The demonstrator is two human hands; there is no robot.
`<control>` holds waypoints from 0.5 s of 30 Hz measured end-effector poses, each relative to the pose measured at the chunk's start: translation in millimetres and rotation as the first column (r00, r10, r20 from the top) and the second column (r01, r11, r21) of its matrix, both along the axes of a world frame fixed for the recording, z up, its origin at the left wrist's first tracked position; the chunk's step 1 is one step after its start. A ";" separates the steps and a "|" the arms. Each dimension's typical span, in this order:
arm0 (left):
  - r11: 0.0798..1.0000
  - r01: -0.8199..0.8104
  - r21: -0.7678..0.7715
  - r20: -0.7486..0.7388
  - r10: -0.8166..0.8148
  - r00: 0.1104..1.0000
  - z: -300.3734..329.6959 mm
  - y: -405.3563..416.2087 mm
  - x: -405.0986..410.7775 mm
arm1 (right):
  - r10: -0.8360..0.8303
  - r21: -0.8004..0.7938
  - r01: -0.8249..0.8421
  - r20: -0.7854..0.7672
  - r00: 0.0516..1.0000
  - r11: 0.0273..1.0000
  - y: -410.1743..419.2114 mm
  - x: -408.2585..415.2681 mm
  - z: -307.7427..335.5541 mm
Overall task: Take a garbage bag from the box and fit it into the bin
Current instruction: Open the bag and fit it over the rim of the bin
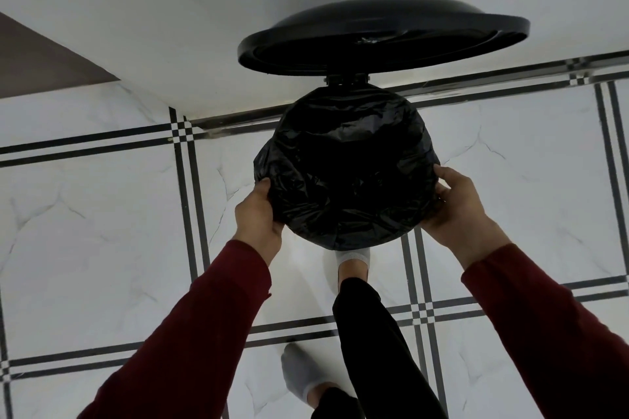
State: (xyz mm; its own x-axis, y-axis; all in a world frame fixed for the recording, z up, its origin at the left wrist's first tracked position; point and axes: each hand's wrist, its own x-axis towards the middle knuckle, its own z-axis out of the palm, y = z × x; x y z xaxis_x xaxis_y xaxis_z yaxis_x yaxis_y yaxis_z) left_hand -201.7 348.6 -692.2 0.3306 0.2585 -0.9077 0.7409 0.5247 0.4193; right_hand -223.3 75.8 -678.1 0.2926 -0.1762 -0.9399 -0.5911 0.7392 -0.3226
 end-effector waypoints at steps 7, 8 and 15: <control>0.996 0.064 0.061 -0.044 -0.061 0.997 -9.6 8.9 1.5 | 0.002 -0.077 -0.010 -0.097 0.995 0.997 -6.4 -3.0 -7.8; 0.996 0.051 0.069 -0.055 -0.047 0.997 -9.3 9.2 1.1 | -0.018 -0.076 0.010 -0.104 0.994 0.997 -7.8 -2.1 -8.2; 0.990 0.077 0.122 -0.083 -0.067 0.994 -6.0 7.6 2.4 | -0.065 -0.042 0.062 -0.075 0.995 0.997 -9.2 0.1 -8.6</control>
